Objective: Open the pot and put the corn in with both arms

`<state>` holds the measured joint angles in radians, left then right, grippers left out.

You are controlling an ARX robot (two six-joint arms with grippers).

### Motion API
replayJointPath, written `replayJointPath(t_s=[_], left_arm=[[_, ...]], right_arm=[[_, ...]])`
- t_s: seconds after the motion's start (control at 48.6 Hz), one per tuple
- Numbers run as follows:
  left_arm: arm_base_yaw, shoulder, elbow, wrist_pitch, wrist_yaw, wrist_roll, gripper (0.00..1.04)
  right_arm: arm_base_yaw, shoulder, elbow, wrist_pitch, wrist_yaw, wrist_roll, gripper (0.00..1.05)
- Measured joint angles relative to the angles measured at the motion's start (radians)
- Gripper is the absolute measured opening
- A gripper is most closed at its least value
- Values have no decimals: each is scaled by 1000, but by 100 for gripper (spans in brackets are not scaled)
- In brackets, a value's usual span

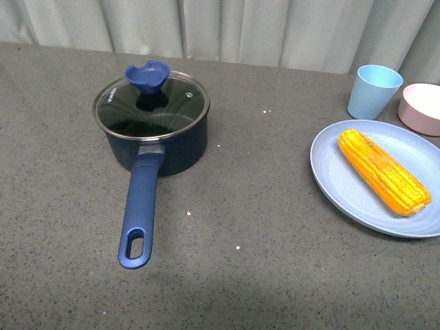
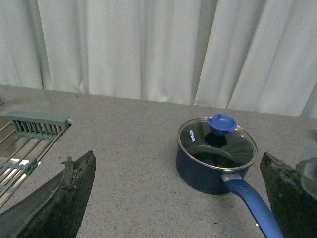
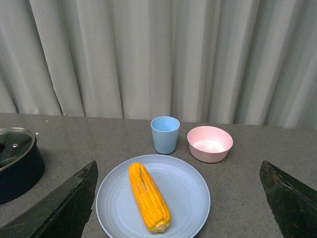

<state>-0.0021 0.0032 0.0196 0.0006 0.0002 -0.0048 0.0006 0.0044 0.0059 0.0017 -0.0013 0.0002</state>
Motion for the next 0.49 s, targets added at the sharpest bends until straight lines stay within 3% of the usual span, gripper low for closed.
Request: replayJointPath(t_s=[0.494], left_arm=[[0, 0, 0, 0, 0, 0, 98]], right_arm=[[0, 0, 0, 0, 0, 0, 96]])
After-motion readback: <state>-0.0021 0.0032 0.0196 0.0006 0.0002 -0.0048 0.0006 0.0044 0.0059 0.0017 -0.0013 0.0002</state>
